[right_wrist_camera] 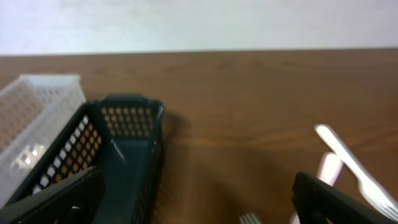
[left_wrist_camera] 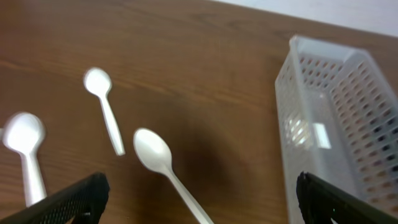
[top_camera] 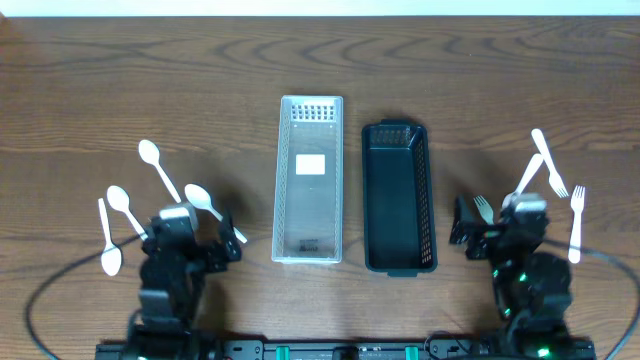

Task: Pack container
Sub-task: 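Raise both grippers and move them forward over the utensils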

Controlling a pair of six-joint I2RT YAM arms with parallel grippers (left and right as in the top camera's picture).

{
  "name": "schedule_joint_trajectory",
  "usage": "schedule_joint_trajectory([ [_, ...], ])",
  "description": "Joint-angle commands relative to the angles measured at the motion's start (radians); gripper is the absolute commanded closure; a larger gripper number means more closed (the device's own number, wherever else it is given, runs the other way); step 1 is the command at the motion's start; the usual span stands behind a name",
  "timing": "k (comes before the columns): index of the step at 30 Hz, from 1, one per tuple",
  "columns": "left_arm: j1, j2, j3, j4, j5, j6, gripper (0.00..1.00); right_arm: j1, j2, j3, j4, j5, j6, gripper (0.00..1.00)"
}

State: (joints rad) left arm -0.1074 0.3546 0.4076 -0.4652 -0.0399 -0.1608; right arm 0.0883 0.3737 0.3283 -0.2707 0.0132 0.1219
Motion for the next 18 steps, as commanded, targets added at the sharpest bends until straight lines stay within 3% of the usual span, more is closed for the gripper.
schedule_joint_trajectory([
  [1,0.002,0.190,0.247,-0.114,-0.052,-0.005,0.02,-0.032,0.193,0.200,-0.099,-0.003,-0.004,0.01],
  [7,0.002,0.608,0.636,-0.529,-0.061,-0.005,0.02,-0.046,0.630,0.655,-0.555,-0.003,-0.012,0.01],
  [11,0.002,0.791,0.701,-0.593,-0.055,-0.006,0.02,-0.046,0.837,0.802,-0.657,-0.049,-0.008,0.03],
  [14,0.002,0.901,0.701,-0.602,-0.046,-0.005,0.00,-0.046,0.945,0.806,-0.664,-0.065,-0.005,0.77],
  [15,0.002,0.934,0.701,-0.612,-0.046,-0.005,0.03,-0.046,0.977,0.803,-0.669,-0.068,0.008,0.87],
  [16,0.002,0.960,0.701,-0.617,-0.046,-0.005,0.12,-0.046,1.004,0.801,-0.675,-0.068,0.028,0.92],
  [18,0.002,1.010,0.700,-0.620,-0.046,-0.006,0.34,-0.045,1.067,0.801,-0.687,-0.074,0.062,0.94],
])
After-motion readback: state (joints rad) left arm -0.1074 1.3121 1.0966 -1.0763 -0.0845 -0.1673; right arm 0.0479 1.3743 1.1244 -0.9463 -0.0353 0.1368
